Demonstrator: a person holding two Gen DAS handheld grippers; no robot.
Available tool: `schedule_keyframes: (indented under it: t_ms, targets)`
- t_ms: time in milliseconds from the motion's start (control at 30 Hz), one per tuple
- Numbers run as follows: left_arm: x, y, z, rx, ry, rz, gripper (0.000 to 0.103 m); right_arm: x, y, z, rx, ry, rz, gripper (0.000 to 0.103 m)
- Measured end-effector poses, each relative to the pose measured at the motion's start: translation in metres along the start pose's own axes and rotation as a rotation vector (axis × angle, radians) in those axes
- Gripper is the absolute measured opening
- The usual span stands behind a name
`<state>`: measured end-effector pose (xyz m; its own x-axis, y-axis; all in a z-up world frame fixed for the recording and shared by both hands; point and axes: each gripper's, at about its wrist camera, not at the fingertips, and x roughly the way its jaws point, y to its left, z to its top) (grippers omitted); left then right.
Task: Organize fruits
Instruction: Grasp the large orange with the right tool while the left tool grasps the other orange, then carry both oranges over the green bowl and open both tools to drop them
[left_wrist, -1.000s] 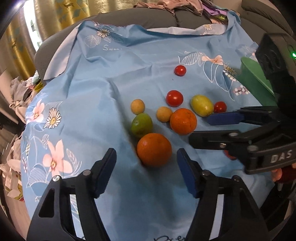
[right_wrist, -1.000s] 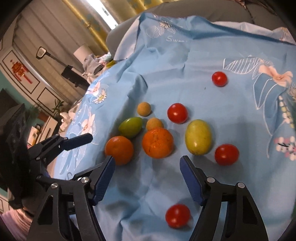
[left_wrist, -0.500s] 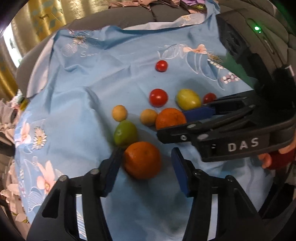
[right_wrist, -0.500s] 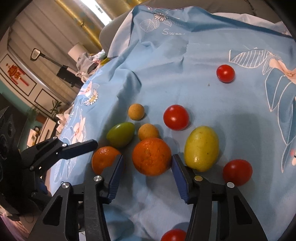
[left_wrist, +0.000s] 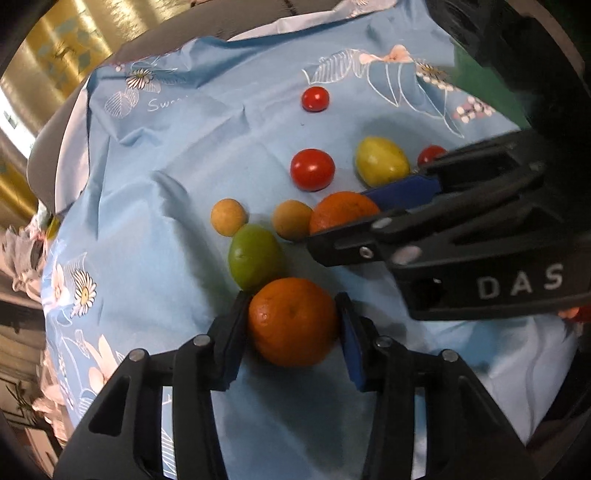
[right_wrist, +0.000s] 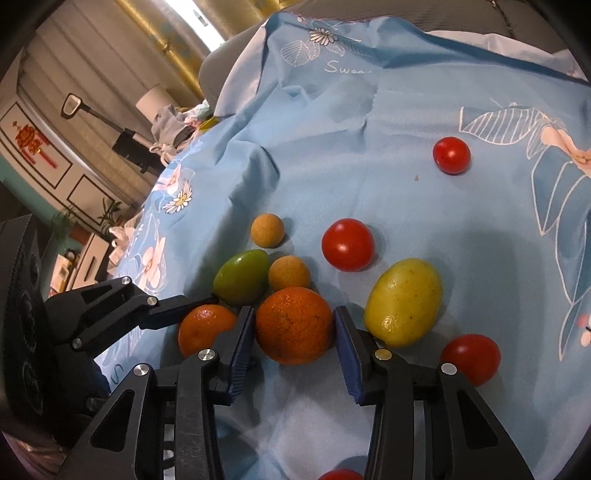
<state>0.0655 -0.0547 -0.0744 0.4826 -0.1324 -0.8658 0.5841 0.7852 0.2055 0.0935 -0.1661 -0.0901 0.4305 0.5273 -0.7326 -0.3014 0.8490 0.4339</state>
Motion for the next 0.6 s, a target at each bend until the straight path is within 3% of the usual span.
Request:
schedule_keyframes:
  t_ms: [133, 333, 600]
  targets:
    - [-0.005, 0.003, -0.001, -0.054, -0.005, -0.021, 0.045, -0.011, -0.001, -0.003, 0.014, -0.023, 0.019, 0.044]
    - [-0.038, 0.003, 0.004, -0.145, -0.085, -0.078, 0.045, -0.048, -0.004, -0.011, 0.021, -0.089, 0.033, 0.044]
    - [-0.078, -0.025, 0.034, -0.129, -0.195, -0.103, 0.045, -0.126, -0.017, -0.026, 0.047, -0.251, -0.013, 0.044]
